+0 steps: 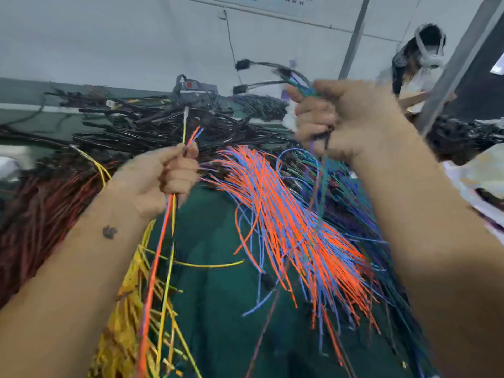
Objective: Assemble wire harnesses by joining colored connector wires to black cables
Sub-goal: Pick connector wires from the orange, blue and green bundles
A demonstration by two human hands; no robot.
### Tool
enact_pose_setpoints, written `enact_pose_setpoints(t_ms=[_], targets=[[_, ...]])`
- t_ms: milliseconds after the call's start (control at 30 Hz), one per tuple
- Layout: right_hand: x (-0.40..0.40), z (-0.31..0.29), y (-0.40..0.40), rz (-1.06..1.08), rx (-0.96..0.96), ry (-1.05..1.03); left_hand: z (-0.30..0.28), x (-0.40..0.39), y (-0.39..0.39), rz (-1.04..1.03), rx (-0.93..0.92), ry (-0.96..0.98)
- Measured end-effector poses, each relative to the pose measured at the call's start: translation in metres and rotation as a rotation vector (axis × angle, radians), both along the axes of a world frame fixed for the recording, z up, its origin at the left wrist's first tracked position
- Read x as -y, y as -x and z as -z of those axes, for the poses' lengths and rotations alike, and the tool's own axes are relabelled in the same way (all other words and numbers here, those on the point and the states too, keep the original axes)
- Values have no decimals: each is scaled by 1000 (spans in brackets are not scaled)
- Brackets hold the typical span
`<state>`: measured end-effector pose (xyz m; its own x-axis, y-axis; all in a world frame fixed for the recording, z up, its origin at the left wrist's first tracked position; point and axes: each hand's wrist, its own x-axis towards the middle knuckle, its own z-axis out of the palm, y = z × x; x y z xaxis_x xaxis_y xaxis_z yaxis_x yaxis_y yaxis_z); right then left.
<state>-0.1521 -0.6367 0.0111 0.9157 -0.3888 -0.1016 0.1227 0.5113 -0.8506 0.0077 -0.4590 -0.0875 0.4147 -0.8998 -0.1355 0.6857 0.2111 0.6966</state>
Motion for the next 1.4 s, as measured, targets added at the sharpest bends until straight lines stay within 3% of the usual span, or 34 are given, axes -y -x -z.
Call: enact_pose_setpoints(t_ms=[167,300,500,633,767,933,1100,1267,1400], targets=[[-47,73,-79,-17,-16,-170,25,-22,-12,-184,6,-135],[-73,149,-118,93,-50,-229,51,-23,-19,-313,-1,-184],[-84,195,-125,183,27,-86,79,-4,-8,-549,-57,-145],[-86,194,-119,90,58,103,83,2,-2,-659,270,-292],[-94,194,-116,67,63,192,87,4,6,-648,514,-340],[-95,193,-111,87,48,360,82,1,16,-688,622,-363],[-91,189,-106,113,59,569,83,-1,15,-667,620,-343],[-89,188,-106,169,97,520,83,-6,9,-449,587,-339],[-88,190,-108,151,89,514,81,-6,11,-378,432,-293]])
